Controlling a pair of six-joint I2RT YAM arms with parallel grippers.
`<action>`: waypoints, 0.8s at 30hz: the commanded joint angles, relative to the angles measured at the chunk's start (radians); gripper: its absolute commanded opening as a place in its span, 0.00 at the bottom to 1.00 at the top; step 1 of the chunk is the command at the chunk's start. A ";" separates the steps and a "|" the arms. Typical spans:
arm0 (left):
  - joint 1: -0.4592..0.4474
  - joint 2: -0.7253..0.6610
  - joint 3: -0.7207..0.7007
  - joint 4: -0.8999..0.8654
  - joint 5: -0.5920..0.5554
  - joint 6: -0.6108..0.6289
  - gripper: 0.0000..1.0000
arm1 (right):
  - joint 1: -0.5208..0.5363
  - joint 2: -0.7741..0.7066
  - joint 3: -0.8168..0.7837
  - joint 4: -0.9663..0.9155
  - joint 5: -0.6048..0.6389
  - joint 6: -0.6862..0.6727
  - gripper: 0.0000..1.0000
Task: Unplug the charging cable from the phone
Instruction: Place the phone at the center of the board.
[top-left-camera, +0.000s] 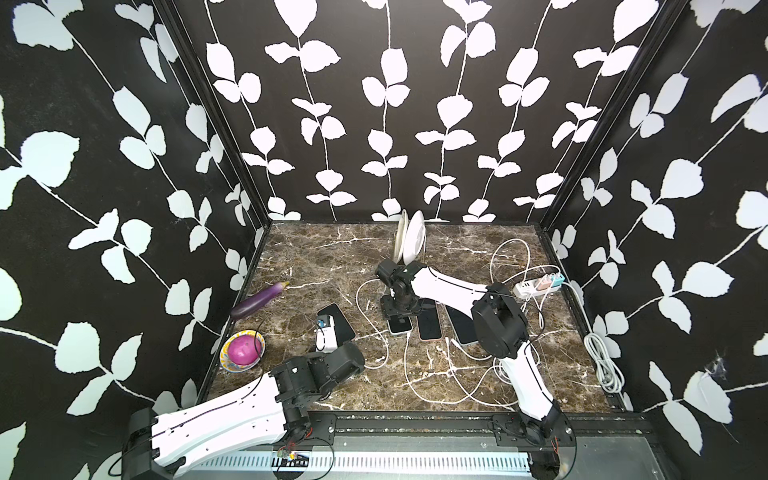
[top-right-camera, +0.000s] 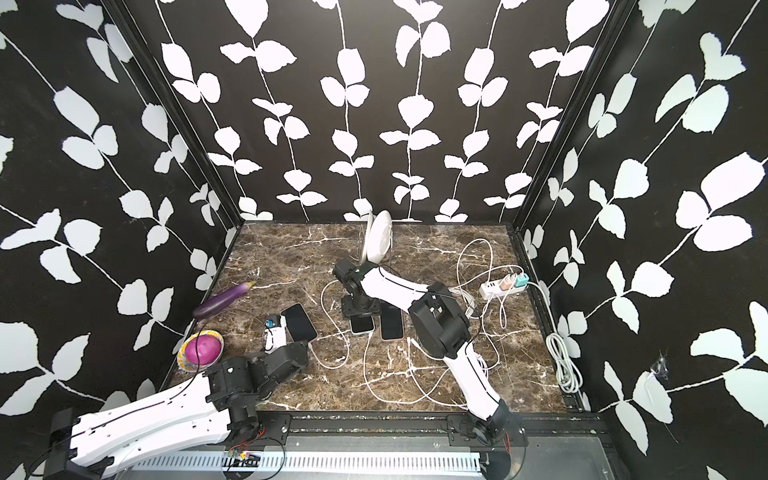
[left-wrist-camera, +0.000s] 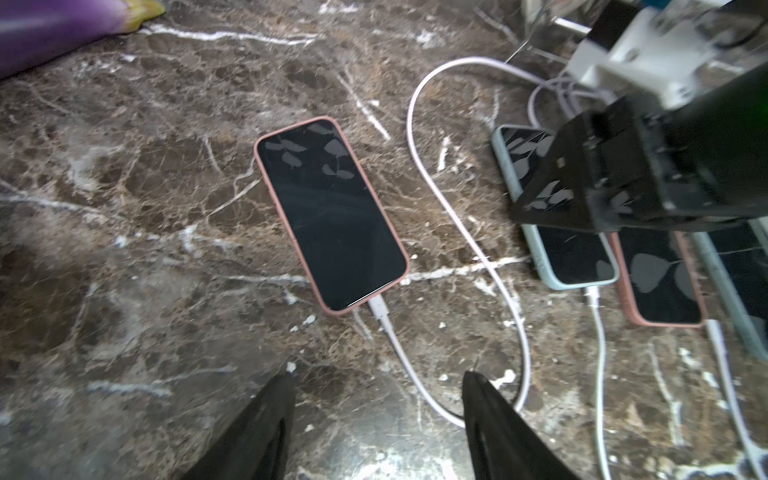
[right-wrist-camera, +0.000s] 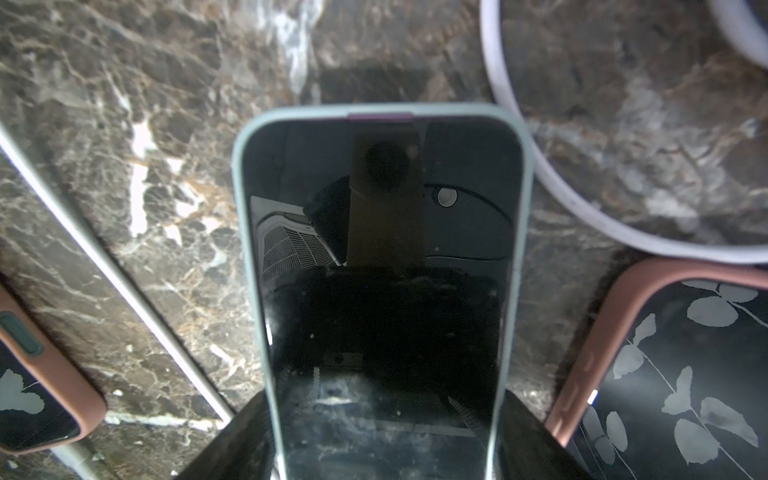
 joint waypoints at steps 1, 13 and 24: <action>0.008 -0.005 0.024 -0.036 0.001 -0.014 0.67 | 0.016 0.005 0.014 0.006 -0.009 -0.027 0.00; 0.017 -0.010 0.019 -0.035 0.019 -0.005 0.69 | 0.030 0.094 0.131 -0.071 0.055 -0.040 0.35; 0.182 0.026 0.018 -0.069 0.137 0.028 0.77 | 0.069 -0.064 0.078 -0.035 0.091 -0.065 0.94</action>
